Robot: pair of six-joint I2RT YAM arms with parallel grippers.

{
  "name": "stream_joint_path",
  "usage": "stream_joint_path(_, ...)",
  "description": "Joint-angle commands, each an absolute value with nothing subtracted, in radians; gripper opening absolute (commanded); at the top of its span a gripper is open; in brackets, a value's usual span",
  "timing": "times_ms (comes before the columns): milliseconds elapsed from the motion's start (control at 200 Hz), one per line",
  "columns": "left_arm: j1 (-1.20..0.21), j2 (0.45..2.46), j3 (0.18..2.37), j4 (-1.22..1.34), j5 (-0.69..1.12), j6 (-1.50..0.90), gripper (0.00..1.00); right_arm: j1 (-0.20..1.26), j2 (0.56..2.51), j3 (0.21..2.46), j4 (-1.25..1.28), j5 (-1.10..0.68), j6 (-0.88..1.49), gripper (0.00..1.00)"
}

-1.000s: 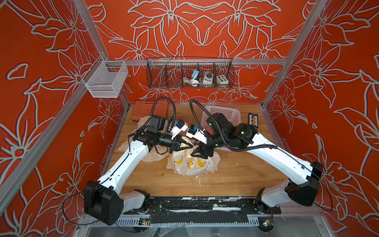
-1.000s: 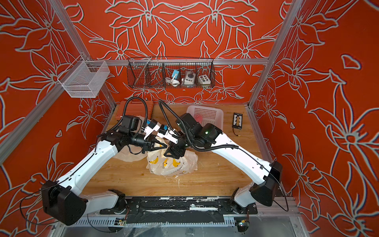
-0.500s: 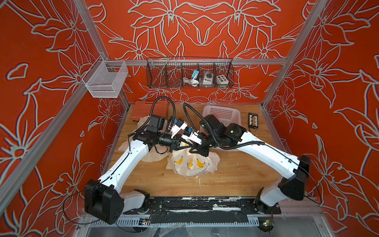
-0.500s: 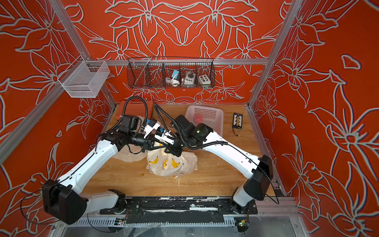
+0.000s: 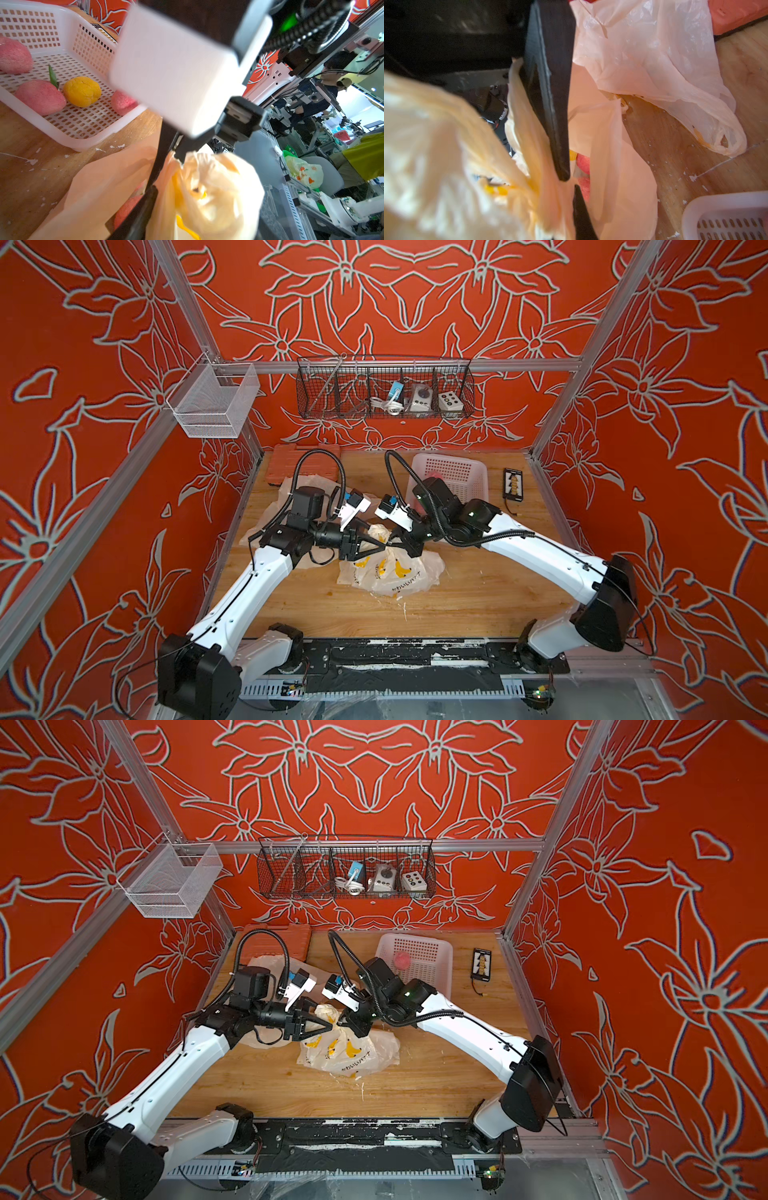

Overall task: Place the peach into a plastic bag & tie a knot
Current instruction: Cross the plastic bag at the center of the board.

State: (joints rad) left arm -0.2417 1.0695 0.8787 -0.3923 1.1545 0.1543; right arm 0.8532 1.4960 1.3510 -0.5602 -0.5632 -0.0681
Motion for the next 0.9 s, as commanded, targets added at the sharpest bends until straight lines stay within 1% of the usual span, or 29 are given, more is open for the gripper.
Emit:
stream_joint_path(0,-0.23,1.03,0.825,-0.337,1.073,0.164,0.59,0.817,1.443,1.335,-0.533,-0.653,-0.05,0.0)
stream_joint_path(75,-0.232,1.022,0.812,-0.327,1.007,0.18,0.58,0.815,1.442,1.333,-0.544,-0.671,-0.055,0.0)
stream_joint_path(225,-0.273,1.008,0.774,-0.231,0.95,0.152,0.54,0.813,1.45,1.342,-0.559,-0.67,-0.06,0.0)
stream_joint_path(335,-0.346,1.011,0.737,-0.146,0.861,0.126,0.46,0.813,1.457,1.357,-0.576,-0.647,-0.069,0.0)
stream_joint_path(370,-0.367,1.017,0.735,-0.135,0.815,0.12,0.41,0.813,1.458,1.36,-0.582,-0.638,-0.072,0.0)
stream_joint_path(405,-0.381,1.024,0.733,-0.13,0.793,0.12,0.32,0.813,1.459,1.36,-0.589,-0.622,-0.073,0.0)
stream_joint_path(480,-0.387,1.032,0.751,-0.157,0.724,0.105,0.05,0.812,1.45,1.353,-0.599,-0.515,-0.072,0.0)
stream_joint_path(515,-0.387,1.034,0.765,-0.188,0.721,0.118,0.0,0.806,1.447,1.351,-0.605,-0.46,-0.072,0.0)
stream_joint_path(580,-0.387,1.035,0.798,-0.243,0.732,0.12,0.0,0.799,1.439,1.344,-0.604,-0.339,-0.073,0.0)
stream_joint_path(766,-0.387,1.061,0.833,-0.271,0.863,0.061,0.0,0.795,1.419,1.32,-0.509,-0.148,-0.061,0.0)
stream_joint_path(896,-0.387,1.066,0.841,-0.281,0.92,0.047,0.0,0.796,1.407,1.307,-0.461,-0.094,-0.07,0.01)
